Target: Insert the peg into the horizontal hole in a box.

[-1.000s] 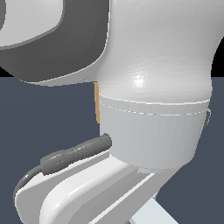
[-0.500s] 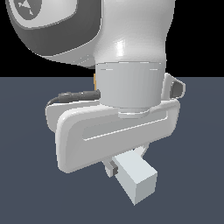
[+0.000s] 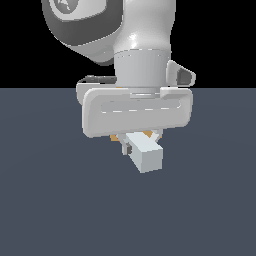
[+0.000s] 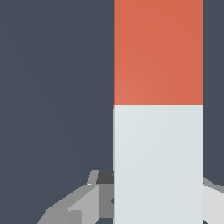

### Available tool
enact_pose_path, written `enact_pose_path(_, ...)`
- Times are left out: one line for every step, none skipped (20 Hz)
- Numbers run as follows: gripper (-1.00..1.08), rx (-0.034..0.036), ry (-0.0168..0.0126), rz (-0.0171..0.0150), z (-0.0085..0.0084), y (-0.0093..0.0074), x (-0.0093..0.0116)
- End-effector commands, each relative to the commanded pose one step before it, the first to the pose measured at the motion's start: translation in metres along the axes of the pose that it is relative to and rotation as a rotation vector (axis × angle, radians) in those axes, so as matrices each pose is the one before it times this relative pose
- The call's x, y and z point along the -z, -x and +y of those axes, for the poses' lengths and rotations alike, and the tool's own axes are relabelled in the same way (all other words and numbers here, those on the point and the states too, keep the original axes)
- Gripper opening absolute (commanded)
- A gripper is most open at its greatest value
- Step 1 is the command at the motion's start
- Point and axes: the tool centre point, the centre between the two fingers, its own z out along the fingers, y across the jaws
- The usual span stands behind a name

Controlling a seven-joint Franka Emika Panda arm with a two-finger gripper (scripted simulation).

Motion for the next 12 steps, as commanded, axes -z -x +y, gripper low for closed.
enact_pose_path(-1.0, -0.03901, 0.00266, -0.00123, 0.00752, -0.01439, 0.00902)
enact_pose_path(-1.0, -0.01326, 0.0, -0.00004, 0.00249, -0.00517, 0.00263)
enact_pose_path(-1.0, -0.01245, 0.0, -0.00004, 0.00236, -0.00484, 0.00247)
enact_pose_path(-1.0, -0.01164, -0.00001, -0.00004, 0.00224, -0.00452, 0.00231)
enact_pose_path(-1.0, -0.01083, -0.00001, -0.00005, 0.00211, -0.0042, 0.00215)
enact_pose_path(-1.0, -0.01003, -0.00001, -0.00005, 0.00198, -0.00387, 0.00199)
enact_pose_path(-1.0, -0.00923, -0.00001, -0.00005, 0.00185, -0.00356, 0.00184)
enact_pose_path(-1.0, -0.00843, -0.00001, -0.00005, 0.00172, -0.00324, 0.00168)
enact_pose_path(-1.0, -0.00764, -0.00002, -0.00005, 0.00158, -0.00291, 0.00152)
enact_pose_path(-1.0, -0.00684, -0.00002, -0.00005, 0.00144, -0.00261, 0.00136)
enact_pose_path(-1.0, -0.00604, -0.00001, -0.00004, 0.00129, -0.00229, 0.0012)
enact_pose_path(-1.0, -0.00526, -0.00001, -0.00004, 0.00113, -0.00197, 0.00104)
